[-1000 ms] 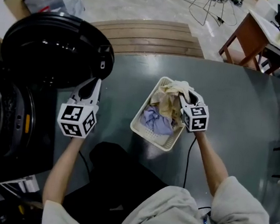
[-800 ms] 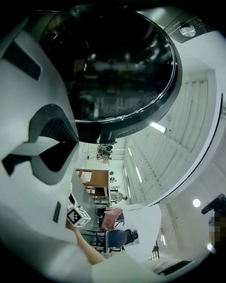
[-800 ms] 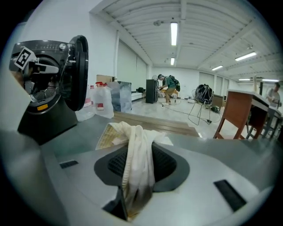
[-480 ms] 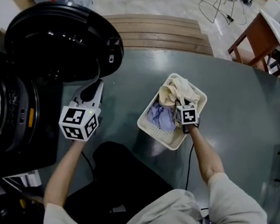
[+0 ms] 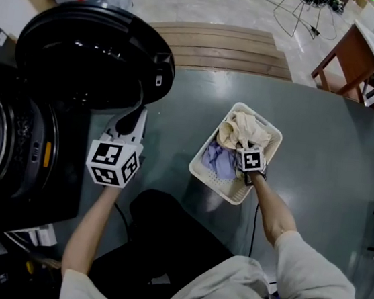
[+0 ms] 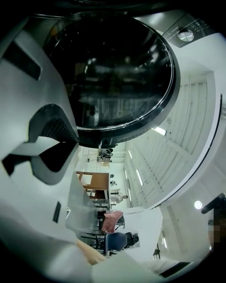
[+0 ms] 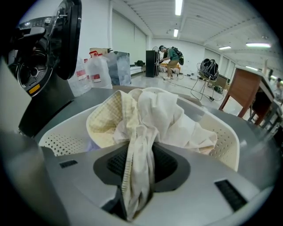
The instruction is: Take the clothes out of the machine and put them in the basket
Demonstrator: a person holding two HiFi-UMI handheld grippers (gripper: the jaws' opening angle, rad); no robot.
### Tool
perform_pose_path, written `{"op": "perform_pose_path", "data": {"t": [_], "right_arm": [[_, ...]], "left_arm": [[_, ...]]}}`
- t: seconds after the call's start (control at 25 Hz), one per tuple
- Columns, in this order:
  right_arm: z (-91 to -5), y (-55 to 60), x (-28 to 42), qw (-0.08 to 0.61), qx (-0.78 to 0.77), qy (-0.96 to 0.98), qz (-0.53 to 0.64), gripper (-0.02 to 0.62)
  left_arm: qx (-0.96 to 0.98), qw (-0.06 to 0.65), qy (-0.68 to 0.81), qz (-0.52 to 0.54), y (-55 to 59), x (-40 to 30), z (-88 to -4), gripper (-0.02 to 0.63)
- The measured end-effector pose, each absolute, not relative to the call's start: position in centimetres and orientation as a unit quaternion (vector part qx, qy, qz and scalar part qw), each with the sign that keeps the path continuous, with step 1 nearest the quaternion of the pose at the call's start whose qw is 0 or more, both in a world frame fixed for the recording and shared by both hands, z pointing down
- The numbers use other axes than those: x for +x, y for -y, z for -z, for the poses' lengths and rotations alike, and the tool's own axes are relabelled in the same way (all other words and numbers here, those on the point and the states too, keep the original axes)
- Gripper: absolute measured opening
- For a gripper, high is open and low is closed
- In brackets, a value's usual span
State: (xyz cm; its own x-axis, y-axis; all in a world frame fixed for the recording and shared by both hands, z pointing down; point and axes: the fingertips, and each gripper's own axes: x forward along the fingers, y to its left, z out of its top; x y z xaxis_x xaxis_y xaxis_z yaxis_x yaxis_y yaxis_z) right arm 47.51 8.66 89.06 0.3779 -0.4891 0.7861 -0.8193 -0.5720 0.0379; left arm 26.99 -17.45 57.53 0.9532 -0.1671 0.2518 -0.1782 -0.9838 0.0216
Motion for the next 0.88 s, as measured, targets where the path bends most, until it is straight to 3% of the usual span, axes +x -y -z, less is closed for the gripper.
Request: {"op": "perform_pose_path", "data": {"t": [0.2,0.4,0.88], "right_arm": [[-88.2,-8.7,47.6,0.194,0.804,0.412,-0.381,0.205],[-85.4,-8.7,48.0,0.178,0.821,0.429,-0.333,0.370],[-74.9,-9.1,46.9,0.116,0.856,0.455,-0.215,0.390]], "left_arm": [[0.988,0.023,0.085,-0.123,17.3,27.4,-57.3,0.020],[0.989,0.021,0.082,-0.123,17.2,27.9,-57.1,0.020],[0.988,0.025,0.094,-0.120,18.2,27.2,-56.4,0.020]]}}
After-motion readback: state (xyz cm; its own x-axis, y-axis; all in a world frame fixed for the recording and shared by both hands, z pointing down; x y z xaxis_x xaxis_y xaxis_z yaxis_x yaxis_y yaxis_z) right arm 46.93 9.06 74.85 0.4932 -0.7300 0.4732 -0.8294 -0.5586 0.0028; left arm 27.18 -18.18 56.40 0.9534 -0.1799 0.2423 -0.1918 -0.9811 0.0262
